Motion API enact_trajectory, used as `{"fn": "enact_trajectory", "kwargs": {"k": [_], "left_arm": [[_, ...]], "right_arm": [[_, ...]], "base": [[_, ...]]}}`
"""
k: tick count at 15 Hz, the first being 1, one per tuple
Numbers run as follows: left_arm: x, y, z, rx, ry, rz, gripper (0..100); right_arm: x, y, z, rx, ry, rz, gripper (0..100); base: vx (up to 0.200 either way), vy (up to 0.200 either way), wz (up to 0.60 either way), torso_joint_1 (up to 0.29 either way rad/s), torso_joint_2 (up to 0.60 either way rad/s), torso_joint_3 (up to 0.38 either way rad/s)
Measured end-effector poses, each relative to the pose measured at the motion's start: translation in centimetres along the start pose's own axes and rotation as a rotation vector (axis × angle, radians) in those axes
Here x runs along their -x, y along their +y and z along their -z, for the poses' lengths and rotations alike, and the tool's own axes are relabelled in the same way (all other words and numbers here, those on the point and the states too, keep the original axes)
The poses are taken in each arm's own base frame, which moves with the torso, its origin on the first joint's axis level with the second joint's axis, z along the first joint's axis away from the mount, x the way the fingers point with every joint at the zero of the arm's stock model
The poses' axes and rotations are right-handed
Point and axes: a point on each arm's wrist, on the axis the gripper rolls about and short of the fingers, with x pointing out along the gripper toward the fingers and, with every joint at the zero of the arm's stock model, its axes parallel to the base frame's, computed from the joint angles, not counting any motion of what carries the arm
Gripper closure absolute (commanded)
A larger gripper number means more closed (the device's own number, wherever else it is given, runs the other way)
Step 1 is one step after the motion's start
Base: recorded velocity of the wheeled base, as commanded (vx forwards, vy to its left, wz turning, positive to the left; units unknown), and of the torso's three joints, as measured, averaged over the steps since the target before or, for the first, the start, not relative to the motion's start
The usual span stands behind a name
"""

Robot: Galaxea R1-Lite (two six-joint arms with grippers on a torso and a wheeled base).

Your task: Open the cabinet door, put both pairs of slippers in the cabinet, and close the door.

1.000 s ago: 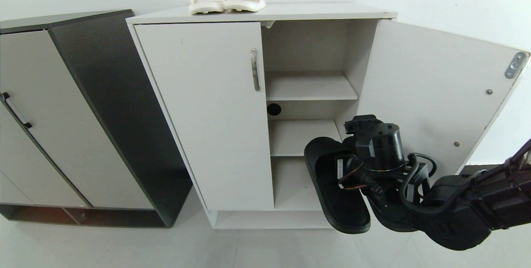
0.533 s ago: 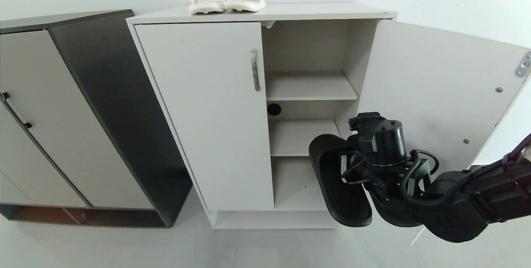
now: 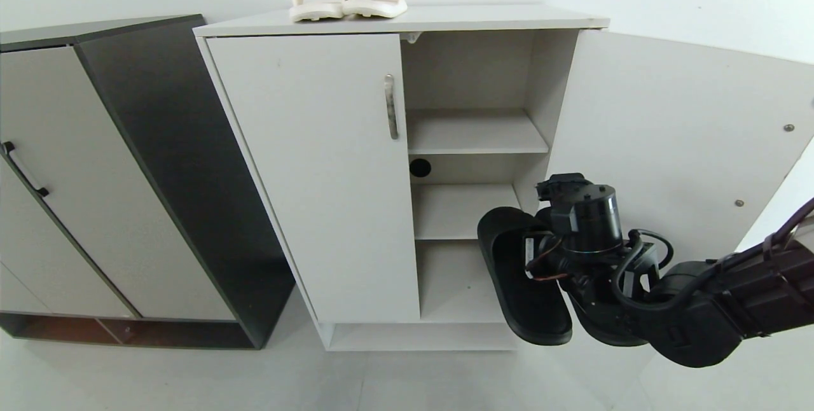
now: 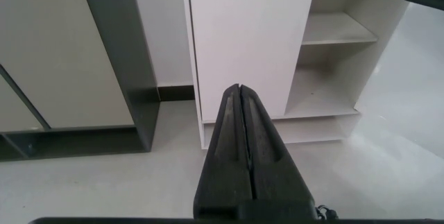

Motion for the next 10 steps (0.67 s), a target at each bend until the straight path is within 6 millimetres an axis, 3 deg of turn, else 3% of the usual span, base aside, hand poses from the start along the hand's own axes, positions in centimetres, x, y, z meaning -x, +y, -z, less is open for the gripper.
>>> {"fn": "enact_trajectory", "kwargs": {"k": [3,6,10], "left_arm": [[0.0,0.0,0.0,0.004,0.000,0.000,100],[0.0,0.0,0.0,0.006,0.000,0.000,100],[0.0,0.0,0.0,0.006,0.000,0.000,100]], "right_arm": [[0.4,0.7,0.1,0.010,0.000,-0.025,100],[1.8,3.6,-0.9,0.000,-0.035,-0.136,100],[1.5,6.3,-2.4,-0.013,-0.056,-0.175,100]], "base": [[0.000,0.000,0.00,0.000,0.00,0.000],[0.000,0.000,0.00,0.000,0.00,0.000],[0.000,0.000,0.00,0.000,0.00,0.000]]}}
